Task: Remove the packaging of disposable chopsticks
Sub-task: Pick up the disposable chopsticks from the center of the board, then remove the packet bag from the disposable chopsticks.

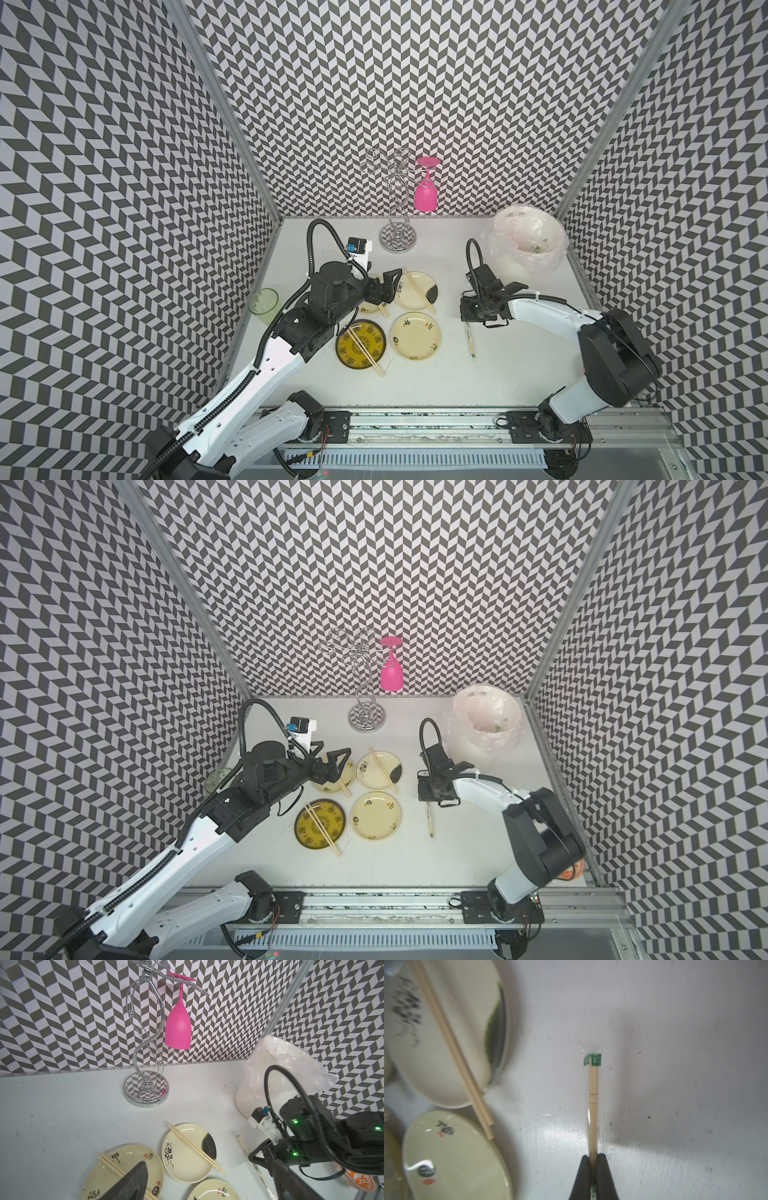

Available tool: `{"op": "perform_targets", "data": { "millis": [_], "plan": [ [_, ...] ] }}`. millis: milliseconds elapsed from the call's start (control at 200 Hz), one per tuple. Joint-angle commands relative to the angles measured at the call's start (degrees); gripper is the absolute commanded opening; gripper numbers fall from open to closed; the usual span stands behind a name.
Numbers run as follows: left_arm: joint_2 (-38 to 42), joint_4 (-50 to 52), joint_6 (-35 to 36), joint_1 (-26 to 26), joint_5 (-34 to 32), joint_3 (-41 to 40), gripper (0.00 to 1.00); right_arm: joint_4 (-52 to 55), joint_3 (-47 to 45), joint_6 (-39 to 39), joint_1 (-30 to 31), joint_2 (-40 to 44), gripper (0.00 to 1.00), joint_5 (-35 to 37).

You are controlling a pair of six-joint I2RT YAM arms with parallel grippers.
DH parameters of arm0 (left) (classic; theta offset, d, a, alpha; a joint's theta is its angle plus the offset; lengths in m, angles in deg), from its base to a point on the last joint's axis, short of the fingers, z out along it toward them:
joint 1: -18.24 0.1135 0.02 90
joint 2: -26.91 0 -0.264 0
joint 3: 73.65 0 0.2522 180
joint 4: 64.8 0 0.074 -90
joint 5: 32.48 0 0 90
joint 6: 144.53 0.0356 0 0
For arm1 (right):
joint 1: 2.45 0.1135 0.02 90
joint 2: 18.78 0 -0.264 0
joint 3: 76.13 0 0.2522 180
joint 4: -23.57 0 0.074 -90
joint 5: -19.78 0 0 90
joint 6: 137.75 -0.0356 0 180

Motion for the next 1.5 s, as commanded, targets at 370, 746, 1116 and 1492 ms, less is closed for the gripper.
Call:
{"op": "perform_targets", "data": {
  "millis": [370,746,1116,1492],
  "plan": [
    [-7.25,-14.01,1.34,0.47,36.77,9.01,0.96,-21.09,-7.08,8.58,0.10,42.39,0.00,-20.52],
    [-13.53,-30.33,-11.40,-1.32,53.97,11.04,0.92,-31.03,-4.26,8.78,0.37,45.19,0.00,-40.70],
    [-18.35,-29.75,-9.15,-7.12,55.36,16.66,0.81,-29.69,-2.08,8.63,2.87,41.64,0.00,-42.50],
    [-17.69,-28.61,-7.20,-8.32,53.12,17.47,0.00,-30.95,-1.80,8.19,6.17,39.37,0.00,-41.06]
  ]
}}
